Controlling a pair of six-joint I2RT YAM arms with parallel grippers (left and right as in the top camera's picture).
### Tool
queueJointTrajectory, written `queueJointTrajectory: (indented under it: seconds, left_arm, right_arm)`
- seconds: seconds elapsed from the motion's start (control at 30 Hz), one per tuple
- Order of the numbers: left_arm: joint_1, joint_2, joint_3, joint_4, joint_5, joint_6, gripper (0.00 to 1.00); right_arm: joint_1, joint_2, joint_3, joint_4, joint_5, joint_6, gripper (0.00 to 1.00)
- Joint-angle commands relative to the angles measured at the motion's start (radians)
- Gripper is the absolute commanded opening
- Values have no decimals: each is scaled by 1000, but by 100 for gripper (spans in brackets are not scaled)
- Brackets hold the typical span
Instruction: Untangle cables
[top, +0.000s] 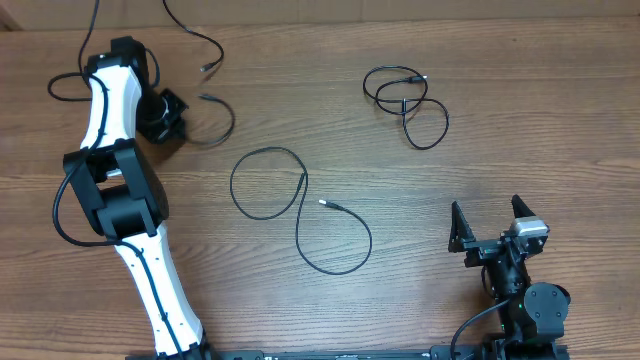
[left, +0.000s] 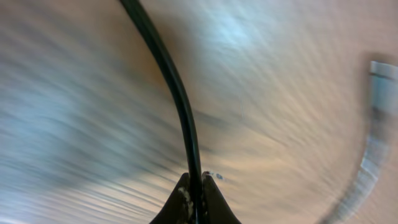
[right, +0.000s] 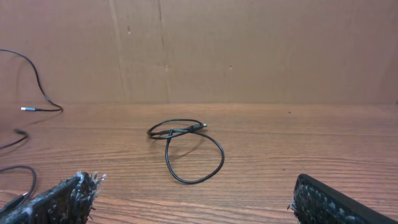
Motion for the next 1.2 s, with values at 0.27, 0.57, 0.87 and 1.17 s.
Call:
queueJointTrajectory:
  seconds: [0.27,0.57,0.87,1.17]
  left_arm:
    - [-16,0,356,-258,363,-167,4]
    - [-85,1,475,-260,318,-195,28]
    - [-168,0,478,-267,161,-90,100]
    - [-209,-29,673,-288,106,-90,100]
  right_arm:
    - [-2,-8,-10,4,9,-5,100]
    - [-2,-8,-10,4,9,-5,100]
    - [-2,-8,-10,4,9,-5,100]
    - [-2,-8,-10,4,9,-5,100]
